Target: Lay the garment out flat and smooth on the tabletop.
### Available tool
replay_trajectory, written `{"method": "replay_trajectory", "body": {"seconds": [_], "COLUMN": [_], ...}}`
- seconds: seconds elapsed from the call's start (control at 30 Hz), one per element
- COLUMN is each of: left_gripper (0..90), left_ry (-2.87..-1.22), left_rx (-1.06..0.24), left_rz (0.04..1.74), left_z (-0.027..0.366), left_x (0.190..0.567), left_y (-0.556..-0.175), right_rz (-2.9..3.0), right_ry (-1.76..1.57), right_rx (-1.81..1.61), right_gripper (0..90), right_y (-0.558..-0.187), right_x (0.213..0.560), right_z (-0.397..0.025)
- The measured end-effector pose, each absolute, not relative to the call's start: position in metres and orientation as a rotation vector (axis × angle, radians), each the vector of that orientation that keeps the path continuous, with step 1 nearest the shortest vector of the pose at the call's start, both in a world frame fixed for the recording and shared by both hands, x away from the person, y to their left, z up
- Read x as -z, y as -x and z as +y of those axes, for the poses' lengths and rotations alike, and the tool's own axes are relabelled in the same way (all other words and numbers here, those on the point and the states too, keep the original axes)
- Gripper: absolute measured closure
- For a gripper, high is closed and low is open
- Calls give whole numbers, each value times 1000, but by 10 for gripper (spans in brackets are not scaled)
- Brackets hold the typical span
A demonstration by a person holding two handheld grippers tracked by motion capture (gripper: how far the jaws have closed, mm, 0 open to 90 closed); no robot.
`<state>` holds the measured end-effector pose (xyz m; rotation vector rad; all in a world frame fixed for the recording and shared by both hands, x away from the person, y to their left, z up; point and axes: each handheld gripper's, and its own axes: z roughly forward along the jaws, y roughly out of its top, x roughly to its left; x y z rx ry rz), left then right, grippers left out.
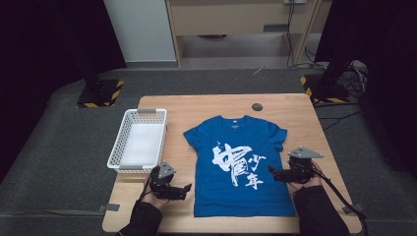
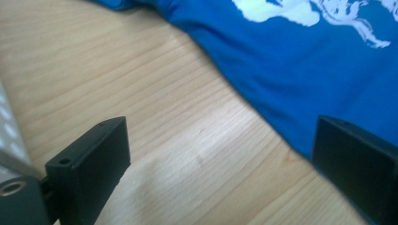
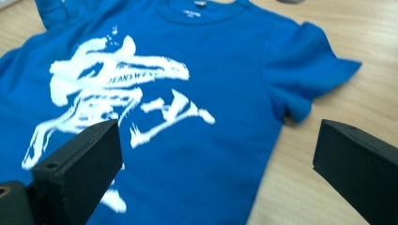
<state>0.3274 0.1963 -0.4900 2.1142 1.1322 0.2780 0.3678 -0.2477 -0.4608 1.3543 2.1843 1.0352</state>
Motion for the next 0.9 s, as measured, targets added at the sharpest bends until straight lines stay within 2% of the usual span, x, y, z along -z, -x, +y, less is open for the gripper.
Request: {"method": "replay_trajectory", "body": {"seconds": [0.47, 0.9], "left_gripper": [37, 38], "left_ry": [-2164, -2196], "left_rx": [-251, -300], "left_rz": [1199, 1251], "left_z": [219, 246], "left_x": [499, 502], "left_y": [-319, -313], "right_rz": [2227, 2180], "right_ry": [-1426, -1470], "right_rx": [-983, -966], "right_gripper": [19, 8], "right_y": [-352, -347], "right_x": [469, 478], "right_z": [-281, -308]}}
